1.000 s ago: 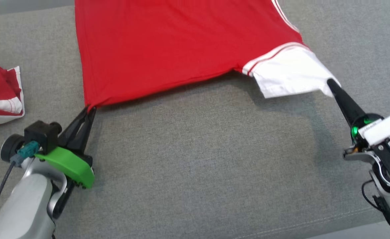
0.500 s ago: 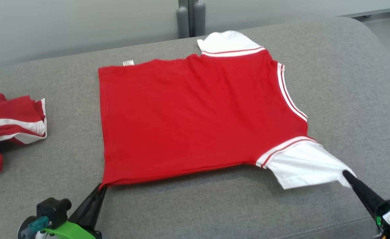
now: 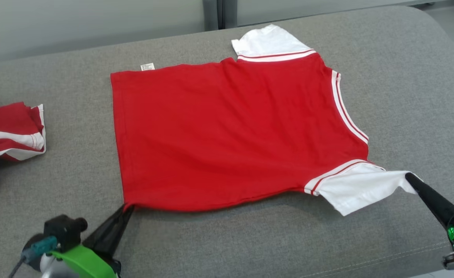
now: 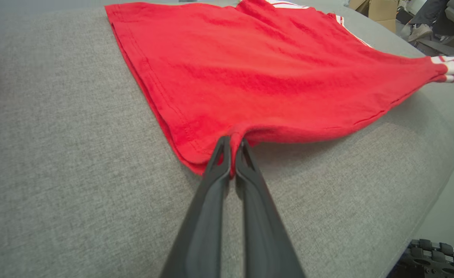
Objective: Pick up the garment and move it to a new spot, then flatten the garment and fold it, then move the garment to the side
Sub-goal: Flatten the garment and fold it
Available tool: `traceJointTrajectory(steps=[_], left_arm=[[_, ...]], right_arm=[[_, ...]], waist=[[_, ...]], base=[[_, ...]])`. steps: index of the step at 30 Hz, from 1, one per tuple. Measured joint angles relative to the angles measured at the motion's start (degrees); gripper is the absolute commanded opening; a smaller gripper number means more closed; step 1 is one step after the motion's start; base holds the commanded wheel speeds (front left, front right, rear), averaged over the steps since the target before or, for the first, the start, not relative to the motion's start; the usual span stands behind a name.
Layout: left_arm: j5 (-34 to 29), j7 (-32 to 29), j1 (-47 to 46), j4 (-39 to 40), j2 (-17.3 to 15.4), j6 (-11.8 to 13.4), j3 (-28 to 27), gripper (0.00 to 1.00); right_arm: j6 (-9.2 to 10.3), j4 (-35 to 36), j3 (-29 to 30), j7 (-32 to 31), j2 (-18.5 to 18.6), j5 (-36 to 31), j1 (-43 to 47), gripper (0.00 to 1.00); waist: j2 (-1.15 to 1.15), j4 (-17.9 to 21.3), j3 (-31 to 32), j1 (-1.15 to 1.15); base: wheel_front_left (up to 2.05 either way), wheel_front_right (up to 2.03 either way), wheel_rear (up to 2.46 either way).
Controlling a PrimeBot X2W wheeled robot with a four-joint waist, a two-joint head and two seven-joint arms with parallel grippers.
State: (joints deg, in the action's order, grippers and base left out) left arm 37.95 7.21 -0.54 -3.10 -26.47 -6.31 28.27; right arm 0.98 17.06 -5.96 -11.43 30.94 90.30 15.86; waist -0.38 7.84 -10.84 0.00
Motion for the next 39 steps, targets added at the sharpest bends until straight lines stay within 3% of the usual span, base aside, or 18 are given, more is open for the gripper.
traceJointTrajectory(steps=[6,13,28,29,30,31,32,33,34,39], left_arm=[[1.24,-6.58,-7.97,5.81,-2.2,-0.29,-0.36,0.0],[4.35,-14.61,-15.92,7.58,-3.49,-0.29,-2.21,0.0],[5.12,-22.84,-28.6,4.41,-1.3,3.27,-3.09,0.0],[5.04,-22.85,-29.18,3.76,-1.21,3.31,-3.08,0.09],[4.91,-22.84,-29.66,3.38,-1.1,3.39,-3.11,0.25],[4.69,-22.87,-30.19,2.93,-0.97,3.57,-3.15,0.25],[4.63,-22.87,-30.52,2.22,-0.73,3.93,-3.34,0.36],[4.56,-22.86,-30.64,1.4,-0.49,4.24,-3.54,0.74],[4.38,-22.83,-30.65,1.03,-0.4,4.24,-3.55,1.0],[6.12,-23.3,-30.68,-0.57,0.56,4.3,-3.97,1.0]], right_arm=[[3.56,-1.75,-0.63,-1.35,0.58,-0.64,-7.25,0.0],[5.21,-2.02,-2.33,-2.83,1.52,-3.44,-19.49,0.0],[6.11,-6.38,-5.34,-5.02,2.67,-8.08,-34.96,0.0],[6.11,-6.89,-5.82,-5.35,2.25,-8.23,-35.78,0.0],[6.11,-7.33,-6.3,-5.59,1.81,-8.36,-36.33,0.07],[6.11,-7.97,-6.7,-5.58,1.44,-8.88,-36.81,0.07],[6.11,-8.56,-7.12,-5.49,1.23,-9.72,-37.26,0.33],[6.11,-9.42,-7.36,-5.26,1.03,-10.5,-37.88,1.0],[6.12,-10.17,-7.53,-5.15,0.85,-10.94,-38.45,1.0],[6.12,-12.55,-9.37,-5.19,-0.62,-11.24,-40.03,1.0]], waist=[[0.0,-0.23,-4.2,0.0],[0.0,-0.91,-9.41,0.0],[0.0,-2.95,-20.04,0.0],[0.0,-3.03,-20.71,0.0],[0.0,-3.1,-21.31,0.0],[0.0,-3.17,-21.87,0.0],[0.0,-3.22,-22.33,0.0],[0.0,-3.25,-22.72,0.0],[0.0,-3.26,-22.98,0.0],[0.0,-2.83,-22.5,0.0]], base=[[0.0,0.0,0.0],[0.0,0.0,0.0],[0.0,0.0,0.0],[0.0,0.0,0.0],[0.0,0.0,0.0],[0.0,0.0,0.0],[0.0,0.0,0.0],[0.0,0.0,0.0],[0.0,0.0,0.0],[0.0,0.0,0.0]])
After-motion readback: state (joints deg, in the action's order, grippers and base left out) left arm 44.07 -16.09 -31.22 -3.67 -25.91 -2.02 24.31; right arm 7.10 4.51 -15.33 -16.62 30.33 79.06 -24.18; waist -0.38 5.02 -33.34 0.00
